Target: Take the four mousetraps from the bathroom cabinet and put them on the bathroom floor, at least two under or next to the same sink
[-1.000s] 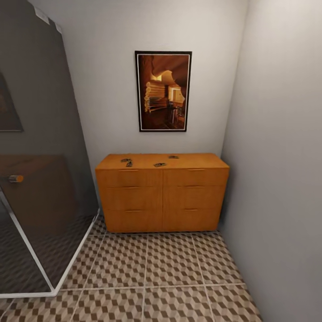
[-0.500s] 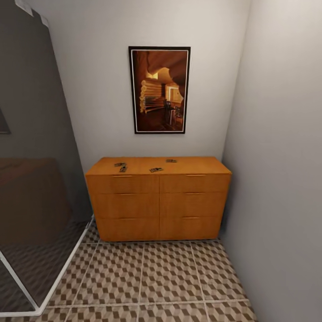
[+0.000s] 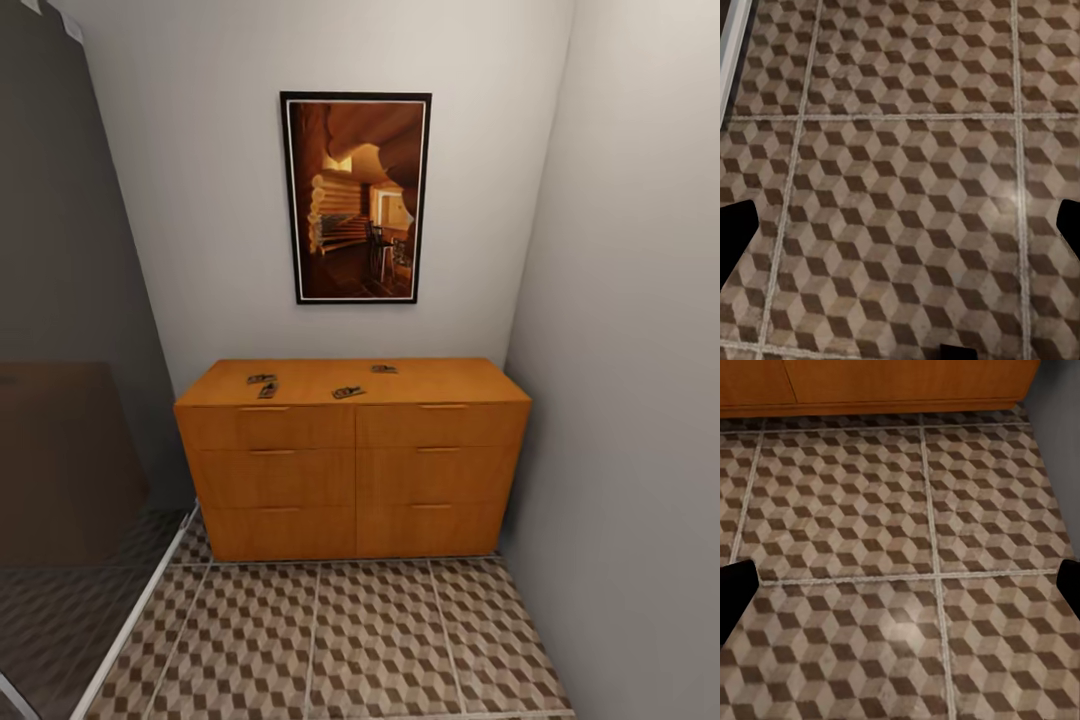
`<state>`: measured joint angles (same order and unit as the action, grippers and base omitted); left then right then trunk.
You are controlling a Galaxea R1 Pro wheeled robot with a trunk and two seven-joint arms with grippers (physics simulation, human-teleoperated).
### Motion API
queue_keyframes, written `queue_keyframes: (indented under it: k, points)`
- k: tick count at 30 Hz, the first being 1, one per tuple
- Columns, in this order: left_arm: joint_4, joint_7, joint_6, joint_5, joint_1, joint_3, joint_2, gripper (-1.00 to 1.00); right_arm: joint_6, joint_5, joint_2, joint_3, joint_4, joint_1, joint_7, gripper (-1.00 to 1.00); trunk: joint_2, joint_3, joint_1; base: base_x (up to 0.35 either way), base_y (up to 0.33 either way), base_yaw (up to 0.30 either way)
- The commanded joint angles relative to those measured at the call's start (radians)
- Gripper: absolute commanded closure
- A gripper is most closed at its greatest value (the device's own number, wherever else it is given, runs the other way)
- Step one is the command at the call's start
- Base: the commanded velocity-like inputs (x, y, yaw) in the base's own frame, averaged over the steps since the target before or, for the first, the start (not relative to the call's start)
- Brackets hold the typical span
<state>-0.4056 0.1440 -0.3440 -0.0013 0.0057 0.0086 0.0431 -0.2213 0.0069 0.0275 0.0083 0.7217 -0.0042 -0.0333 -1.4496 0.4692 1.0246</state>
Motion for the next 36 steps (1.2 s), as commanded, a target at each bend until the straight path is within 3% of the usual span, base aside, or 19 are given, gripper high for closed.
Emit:
queue_keyframes:
  k: [1,36]
  points:
    - [-0.001,0.002,-0.001,0.000,0.000,0.001,0.000,-1.00,-0.003,0.001,0.000,0.001,0.000,0.000,-0.003,-1.00,0.000,0.001,0.000,0.215,0.000,0.000]
    - [-0.001,0.002,-0.003,0.000,0.000,0.001,0.000,-1.00,-0.003,0.001,0.000,0.001,-0.001,0.000,-0.003,-1.00,0.000,0.001,0.000,0.020,0.000,0.000]
